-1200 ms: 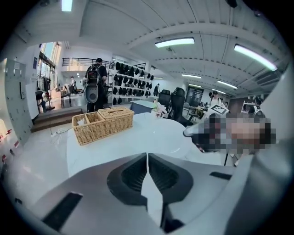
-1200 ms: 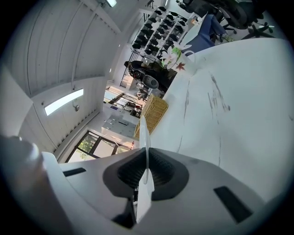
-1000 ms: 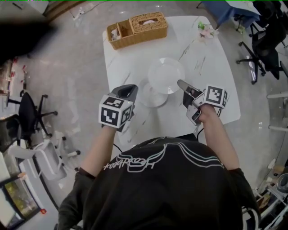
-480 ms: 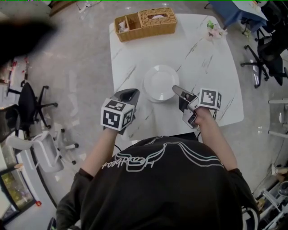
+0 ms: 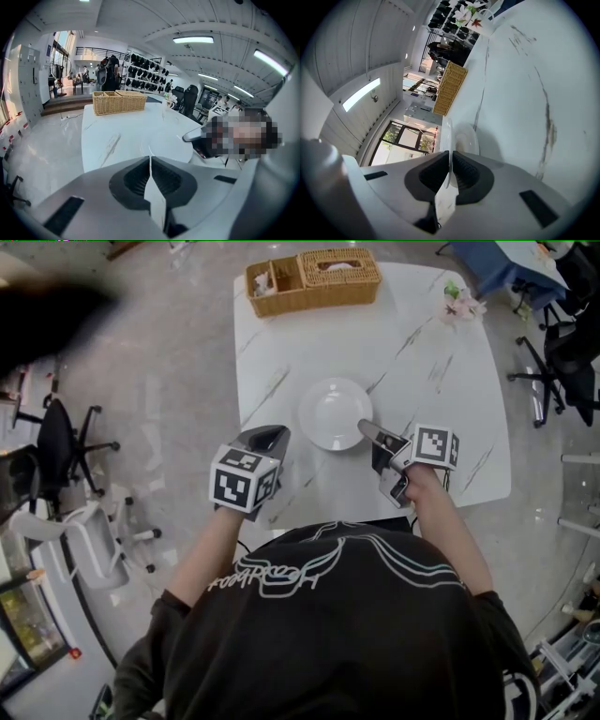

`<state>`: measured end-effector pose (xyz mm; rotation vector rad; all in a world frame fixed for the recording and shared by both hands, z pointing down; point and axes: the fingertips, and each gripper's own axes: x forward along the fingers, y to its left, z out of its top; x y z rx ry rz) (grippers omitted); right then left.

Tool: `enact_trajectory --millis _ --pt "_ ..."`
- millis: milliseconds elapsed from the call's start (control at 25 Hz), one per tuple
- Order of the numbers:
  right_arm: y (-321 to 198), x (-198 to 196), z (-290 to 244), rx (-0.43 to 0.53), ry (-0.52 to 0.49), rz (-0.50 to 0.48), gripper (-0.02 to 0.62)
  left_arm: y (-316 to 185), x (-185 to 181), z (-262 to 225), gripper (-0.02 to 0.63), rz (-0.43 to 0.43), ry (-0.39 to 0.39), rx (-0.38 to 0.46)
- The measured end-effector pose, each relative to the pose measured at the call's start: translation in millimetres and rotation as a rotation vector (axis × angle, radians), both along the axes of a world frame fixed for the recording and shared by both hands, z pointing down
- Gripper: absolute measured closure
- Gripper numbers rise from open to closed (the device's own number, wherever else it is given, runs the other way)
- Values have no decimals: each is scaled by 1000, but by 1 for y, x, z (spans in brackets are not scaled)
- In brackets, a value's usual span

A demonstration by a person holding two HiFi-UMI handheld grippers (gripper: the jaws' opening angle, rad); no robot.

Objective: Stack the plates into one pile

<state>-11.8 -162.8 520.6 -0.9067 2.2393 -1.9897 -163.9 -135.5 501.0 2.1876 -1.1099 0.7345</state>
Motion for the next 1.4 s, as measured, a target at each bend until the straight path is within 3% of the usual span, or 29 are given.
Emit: enact_trajectory --millis 160,240,400,600,760,1000,1240,1400 --pt "-3 0 -1 51 26 -17 552 0 1 2 574 3 -4 -1" --pt "0 -3 -3 99 64 -59 475 2 2 3 574 6 -6 -1" --pt "9 -11 -3 254 233 -233 362 2 2 3 574 9 -4 -1" --pt "21 -18 3 440 464 -465 324 4 3 6 574 12 2 3" --pt "26 -18 6 525 567 -584 296 4 3 6 574 10 9 11" --pt "36 -18 11 554 609 -738 272 7 -1 4 574 -21 14 12" --pt "43 -10 21 540 736 -894 272 15 6 -8 574 -74 17 5" --pt "49 2 19 499 727 -881 272 32 26 -33 574 -73 29 20"
